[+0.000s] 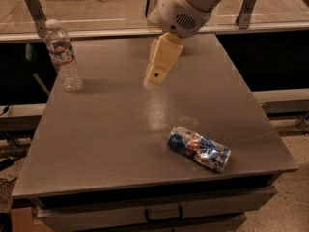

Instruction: Move water bottle near orange can

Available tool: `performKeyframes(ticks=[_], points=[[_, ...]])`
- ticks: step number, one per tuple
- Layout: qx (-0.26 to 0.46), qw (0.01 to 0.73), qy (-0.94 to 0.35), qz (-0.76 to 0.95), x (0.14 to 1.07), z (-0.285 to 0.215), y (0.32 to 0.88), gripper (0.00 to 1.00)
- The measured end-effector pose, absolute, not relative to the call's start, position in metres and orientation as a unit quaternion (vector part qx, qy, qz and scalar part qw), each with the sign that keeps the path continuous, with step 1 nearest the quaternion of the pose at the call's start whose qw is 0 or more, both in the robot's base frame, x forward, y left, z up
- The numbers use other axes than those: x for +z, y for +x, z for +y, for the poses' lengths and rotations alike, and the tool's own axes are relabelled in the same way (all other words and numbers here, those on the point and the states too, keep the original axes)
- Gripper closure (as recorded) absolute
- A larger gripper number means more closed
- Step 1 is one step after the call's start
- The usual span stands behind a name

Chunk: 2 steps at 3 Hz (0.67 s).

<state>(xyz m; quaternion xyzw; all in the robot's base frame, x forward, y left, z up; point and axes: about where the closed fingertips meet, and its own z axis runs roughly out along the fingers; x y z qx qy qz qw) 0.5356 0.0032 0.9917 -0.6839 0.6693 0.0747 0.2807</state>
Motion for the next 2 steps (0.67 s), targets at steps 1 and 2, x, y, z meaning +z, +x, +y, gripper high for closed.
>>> performKeyframes(ticks=[1,2], points=[[0.121,0.316,-0.679,0.651,0.984,0.050,0.564,0.00],[0.192,0.363,-0.664,0.625,0.975,0.112,0.599,0.00]])
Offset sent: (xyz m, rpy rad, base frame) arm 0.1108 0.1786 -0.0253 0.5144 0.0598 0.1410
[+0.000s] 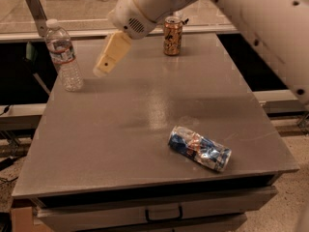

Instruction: Move water bottle near orange can

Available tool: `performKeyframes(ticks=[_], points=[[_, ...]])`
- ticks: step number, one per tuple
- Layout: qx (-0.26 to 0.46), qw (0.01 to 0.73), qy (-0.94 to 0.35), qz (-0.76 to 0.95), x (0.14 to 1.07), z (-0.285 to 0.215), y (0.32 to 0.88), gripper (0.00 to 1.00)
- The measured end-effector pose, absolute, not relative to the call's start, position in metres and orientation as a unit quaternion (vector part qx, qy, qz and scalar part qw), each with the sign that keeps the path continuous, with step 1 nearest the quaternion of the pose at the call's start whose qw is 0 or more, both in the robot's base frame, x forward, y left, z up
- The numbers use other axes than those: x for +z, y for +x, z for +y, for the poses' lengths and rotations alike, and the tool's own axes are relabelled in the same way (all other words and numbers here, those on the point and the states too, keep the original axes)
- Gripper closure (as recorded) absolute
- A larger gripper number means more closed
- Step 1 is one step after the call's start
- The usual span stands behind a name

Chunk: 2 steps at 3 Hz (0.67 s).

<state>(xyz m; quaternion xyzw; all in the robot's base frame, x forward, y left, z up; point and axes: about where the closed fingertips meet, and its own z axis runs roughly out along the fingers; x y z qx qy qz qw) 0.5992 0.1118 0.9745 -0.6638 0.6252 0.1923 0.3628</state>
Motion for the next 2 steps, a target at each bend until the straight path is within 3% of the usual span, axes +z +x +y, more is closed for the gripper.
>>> performKeyframes(ticks=[2], points=[[0.305,0.434,-0.606,0.593,0.952,0.197,0.640,0.00]])
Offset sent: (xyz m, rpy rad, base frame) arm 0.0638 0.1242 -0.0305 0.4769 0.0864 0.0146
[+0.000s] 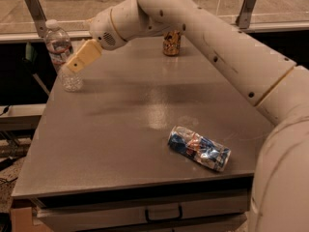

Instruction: Move water bottle near orange can

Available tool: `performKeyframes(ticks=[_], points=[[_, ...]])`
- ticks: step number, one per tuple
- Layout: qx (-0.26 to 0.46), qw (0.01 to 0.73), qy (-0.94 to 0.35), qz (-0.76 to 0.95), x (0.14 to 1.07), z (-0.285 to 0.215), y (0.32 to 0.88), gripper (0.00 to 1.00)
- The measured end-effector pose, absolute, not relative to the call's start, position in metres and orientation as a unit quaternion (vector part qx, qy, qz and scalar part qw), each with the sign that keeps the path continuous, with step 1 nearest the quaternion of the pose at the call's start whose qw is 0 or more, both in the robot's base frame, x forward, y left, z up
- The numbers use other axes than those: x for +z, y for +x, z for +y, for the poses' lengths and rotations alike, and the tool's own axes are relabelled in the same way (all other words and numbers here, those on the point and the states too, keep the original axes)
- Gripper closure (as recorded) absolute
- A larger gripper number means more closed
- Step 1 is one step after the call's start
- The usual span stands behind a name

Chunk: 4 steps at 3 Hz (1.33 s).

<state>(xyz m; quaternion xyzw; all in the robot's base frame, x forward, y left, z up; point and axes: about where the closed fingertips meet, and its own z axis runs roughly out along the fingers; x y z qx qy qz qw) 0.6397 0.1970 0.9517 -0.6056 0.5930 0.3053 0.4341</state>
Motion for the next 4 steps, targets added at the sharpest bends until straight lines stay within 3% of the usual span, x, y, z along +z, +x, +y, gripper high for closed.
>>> performKeyframes(ticks=[1,2,4], points=[[0.350,0.452,-0.579,0.581,0.946,0.228,0.645,0.00],[0.387,0.455,-0.562,0.572,0.940,0.254,0.641,0.18],[0.413,0.478,-0.520,0.575,0.943,0.253,0.642,0.64]])
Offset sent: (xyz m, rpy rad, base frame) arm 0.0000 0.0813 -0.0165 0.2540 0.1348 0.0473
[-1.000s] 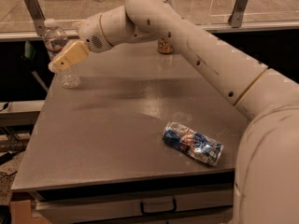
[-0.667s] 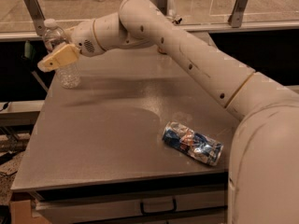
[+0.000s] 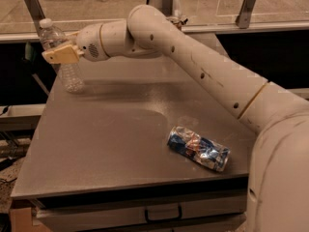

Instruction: Move water bottle near orange can

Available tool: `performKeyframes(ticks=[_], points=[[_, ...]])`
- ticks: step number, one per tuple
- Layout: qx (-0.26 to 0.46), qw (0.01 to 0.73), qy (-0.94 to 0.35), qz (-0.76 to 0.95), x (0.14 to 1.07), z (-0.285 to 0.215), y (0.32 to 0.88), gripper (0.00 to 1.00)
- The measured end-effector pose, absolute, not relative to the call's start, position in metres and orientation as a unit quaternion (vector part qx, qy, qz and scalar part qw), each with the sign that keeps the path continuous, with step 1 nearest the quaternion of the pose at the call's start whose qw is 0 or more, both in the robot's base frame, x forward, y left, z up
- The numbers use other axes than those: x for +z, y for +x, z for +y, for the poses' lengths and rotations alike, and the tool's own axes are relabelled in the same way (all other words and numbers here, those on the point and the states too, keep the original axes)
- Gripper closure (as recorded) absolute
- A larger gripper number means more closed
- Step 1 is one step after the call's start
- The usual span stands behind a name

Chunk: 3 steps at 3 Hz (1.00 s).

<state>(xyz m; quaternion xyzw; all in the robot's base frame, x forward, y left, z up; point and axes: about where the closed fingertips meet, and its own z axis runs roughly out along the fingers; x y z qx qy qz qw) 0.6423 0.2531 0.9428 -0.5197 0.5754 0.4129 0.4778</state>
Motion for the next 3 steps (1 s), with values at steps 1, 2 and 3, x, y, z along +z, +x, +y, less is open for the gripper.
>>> performKeyframes(ticks=[1,2,3], points=[[0.396,0.512,-0.492,0.582,0.966,0.214,0.648,0.87],[0.358,0.538,-0.469,0.602,0.985,0.144,0.650,1.00],[0.323,0.553,-0.438,0.631,0.996,0.073,0.650,1.00]])
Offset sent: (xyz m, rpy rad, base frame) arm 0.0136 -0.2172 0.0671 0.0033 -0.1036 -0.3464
